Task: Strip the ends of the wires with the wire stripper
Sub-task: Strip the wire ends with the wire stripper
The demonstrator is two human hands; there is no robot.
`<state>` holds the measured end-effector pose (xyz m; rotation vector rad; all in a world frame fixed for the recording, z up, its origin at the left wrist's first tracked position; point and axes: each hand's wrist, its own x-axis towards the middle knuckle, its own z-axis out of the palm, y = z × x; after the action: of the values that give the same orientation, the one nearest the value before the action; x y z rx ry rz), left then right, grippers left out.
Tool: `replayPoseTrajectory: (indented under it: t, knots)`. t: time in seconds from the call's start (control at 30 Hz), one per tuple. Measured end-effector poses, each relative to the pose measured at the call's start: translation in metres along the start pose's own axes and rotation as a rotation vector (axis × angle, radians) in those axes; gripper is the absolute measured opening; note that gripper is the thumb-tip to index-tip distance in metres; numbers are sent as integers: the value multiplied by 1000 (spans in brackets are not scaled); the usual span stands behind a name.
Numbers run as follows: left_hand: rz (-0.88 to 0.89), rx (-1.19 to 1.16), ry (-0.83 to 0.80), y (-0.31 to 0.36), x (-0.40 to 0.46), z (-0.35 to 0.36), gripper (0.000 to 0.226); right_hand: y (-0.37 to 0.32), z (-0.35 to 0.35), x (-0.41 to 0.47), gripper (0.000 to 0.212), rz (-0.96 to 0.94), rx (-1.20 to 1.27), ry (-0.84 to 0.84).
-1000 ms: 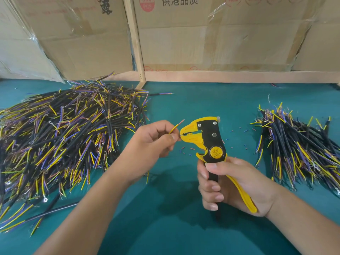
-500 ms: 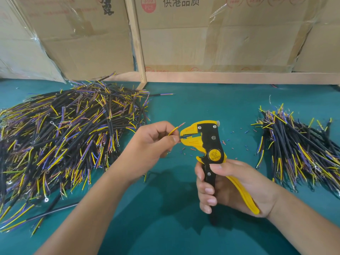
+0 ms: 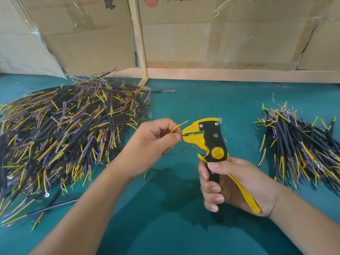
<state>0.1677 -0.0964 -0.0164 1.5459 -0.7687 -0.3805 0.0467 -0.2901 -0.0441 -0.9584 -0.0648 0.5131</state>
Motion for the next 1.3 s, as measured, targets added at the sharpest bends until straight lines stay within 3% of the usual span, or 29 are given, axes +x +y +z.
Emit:
replayPoseTrajectory:
  t: [0.4, 0.6, 0.73, 0.9, 1.0, 1.1, 1.3]
  knots:
    - [-38, -20, -16, 5, -1, -1, 24, -3, 14, -2, 33, 0, -82, 122]
    - [-46, -9, -18, 1, 0, -1, 20, -4, 17, -1, 42, -40, -103, 285]
    - [5, 26, 29, 0, 1, -1, 13, -3, 17, 0, 45, -53, -95, 292]
    - [46, 139, 83, -2, 2, -3, 25, 1, 18, 2, 39, -71, -102, 300]
    - [63, 132, 209, 0, 3, -14, 14, 1, 15, 6, 32, -152, 23, 379]
    - [77, 46, 411, 1, 4, -38, 25, -17, 5, 1, 28, -255, 136, 492]
    - [25, 285, 125, 0, 0, -19, 17, -2, 2, 8, 17, -190, 55, 331]
